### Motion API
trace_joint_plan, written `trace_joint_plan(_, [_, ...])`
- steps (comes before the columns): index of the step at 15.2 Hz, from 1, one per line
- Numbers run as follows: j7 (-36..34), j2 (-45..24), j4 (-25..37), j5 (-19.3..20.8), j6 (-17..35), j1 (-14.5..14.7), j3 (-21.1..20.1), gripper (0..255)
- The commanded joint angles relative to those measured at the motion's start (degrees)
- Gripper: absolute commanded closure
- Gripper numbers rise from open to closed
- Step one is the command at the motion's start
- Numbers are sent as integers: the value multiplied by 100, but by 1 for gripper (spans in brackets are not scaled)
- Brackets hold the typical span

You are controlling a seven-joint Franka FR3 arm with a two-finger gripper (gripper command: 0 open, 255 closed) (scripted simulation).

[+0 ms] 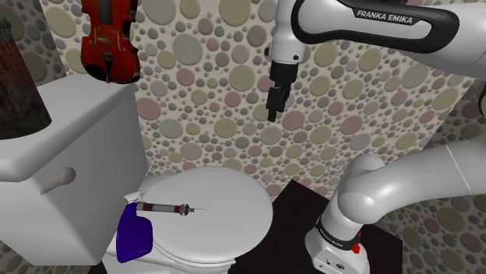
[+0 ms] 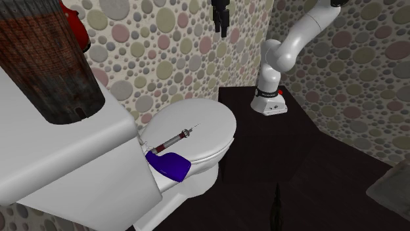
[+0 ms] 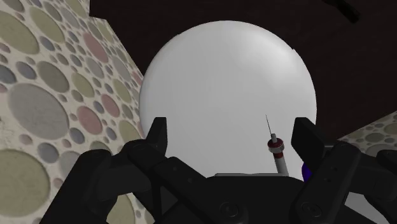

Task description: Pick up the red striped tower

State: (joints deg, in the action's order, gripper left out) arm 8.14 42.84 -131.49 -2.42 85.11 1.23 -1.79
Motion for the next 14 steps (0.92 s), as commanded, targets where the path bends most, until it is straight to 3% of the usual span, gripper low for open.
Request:
trace_joint_plan(1, [0, 0, 0, 0, 0, 0, 0, 0])
trace_joint_plan(14, [-934, -1345, -997, -709, 2376, 238, -813, 0])
